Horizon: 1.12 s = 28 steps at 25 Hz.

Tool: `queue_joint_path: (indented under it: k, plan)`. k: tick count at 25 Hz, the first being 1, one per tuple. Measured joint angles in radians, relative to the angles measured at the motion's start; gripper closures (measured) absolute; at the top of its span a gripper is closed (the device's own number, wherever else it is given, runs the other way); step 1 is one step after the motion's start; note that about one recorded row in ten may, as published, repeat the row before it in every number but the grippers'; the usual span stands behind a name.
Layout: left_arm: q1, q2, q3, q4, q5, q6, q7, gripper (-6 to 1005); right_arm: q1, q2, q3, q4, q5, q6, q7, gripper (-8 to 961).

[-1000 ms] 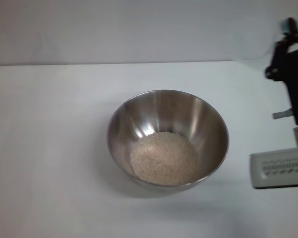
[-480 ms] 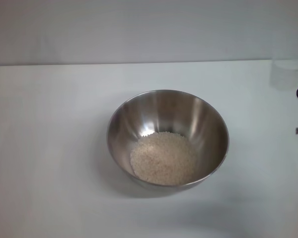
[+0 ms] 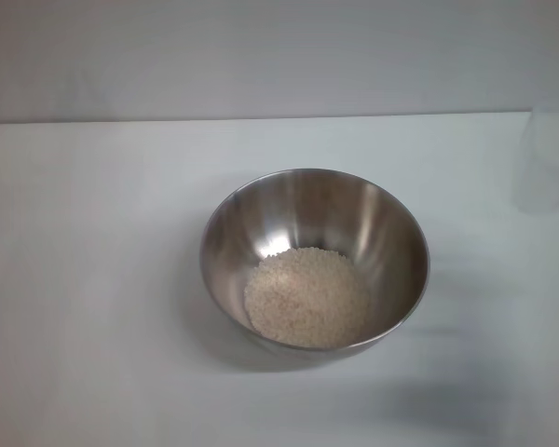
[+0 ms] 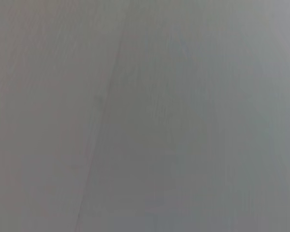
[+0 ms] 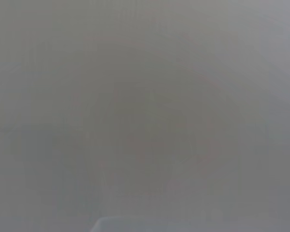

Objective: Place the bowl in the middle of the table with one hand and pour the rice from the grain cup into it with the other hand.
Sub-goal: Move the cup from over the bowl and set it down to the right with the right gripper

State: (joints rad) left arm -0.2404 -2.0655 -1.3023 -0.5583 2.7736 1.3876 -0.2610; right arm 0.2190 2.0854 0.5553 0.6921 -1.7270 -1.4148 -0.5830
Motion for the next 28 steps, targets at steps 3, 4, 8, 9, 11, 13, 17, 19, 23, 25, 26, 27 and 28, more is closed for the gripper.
queue_joint_path:
  k: [3, 4, 8, 9, 11, 13, 17, 19, 23, 25, 26, 27, 28]
  plan:
    - [0.0, 0.0, 0.0, 0.0, 0.001, 0.001, 0.0, 826, 0.001, 0.001, 0.003, -0.009, 0.001, 0.034, 0.012, 937]
    - [0.0, 0.0, 0.0, 0.001, 0.002, 0.001, 0.0, 826, 0.002, 0.001, 0.005, -0.011, 0.002, 0.049, 0.018, 937]
    - [0.0, 0.001, 0.001, 0.001, 0.002, 0.001, -0.001, 826, 0.011, -0.001, 0.011, -0.016, 0.013, 0.11, 0.03, 937]
    - [0.0, 0.001, 0.001, 0.001, 0.002, 0.001, -0.001, 826, 0.015, -0.001, 0.011, -0.019, 0.018, 0.123, 0.03, 937]
    - [0.0, 0.001, 0.002, 0.002, 0.002, 0.001, -0.001, 826, 0.026, -0.001, 0.011, -0.028, 0.032, 0.154, 0.032, 937]
    - [0.0, 0.001, 0.002, 0.004, 0.002, 0.001, -0.001, 826, 0.034, -0.001, 0.011, -0.035, 0.04, 0.18, 0.037, 937]
    - [0.0, 0.001, 0.002, 0.005, 0.002, 0.001, -0.001, 826, 0.056, -0.002, 0.012, -0.057, 0.042, 0.241, 0.063, 937]
    - [0.0, 0.001, 0.002, 0.005, 0.001, 0.001, -0.001, 826, 0.063, -0.002, 0.012, -0.067, 0.042, 0.251, 0.069, 937]
    - [0.0, 0.001, 0.002, 0.005, 0.001, 0.001, -0.001, 826, 0.083, -0.001, 0.012, -0.093, 0.043, 0.291, 0.095, 937]
    - [-0.003, 0.001, 0.002, 0.005, 0.001, 0.001, -0.001, 827, 0.098, -0.001, 0.006, -0.118, 0.043, 0.312, 0.115, 937]
    - [-0.003, 0.001, 0.002, 0.005, 0.001, 0.001, -0.001, 827, 0.098, -0.001, 0.006, -0.118, 0.043, 0.312, 0.115, 937]
    - [-0.003, 0.001, 0.002, 0.005, 0.002, 0.001, -0.001, 827, 0.105, -0.001, 0.003, -0.126, 0.042, 0.318, 0.12, 937]
    - [-0.004, 0.001, 0.002, 0.005, 0.001, 0.001, -0.001, 827, 0.111, 0.0, 0.002, -0.133, 0.042, 0.327, 0.123, 937]
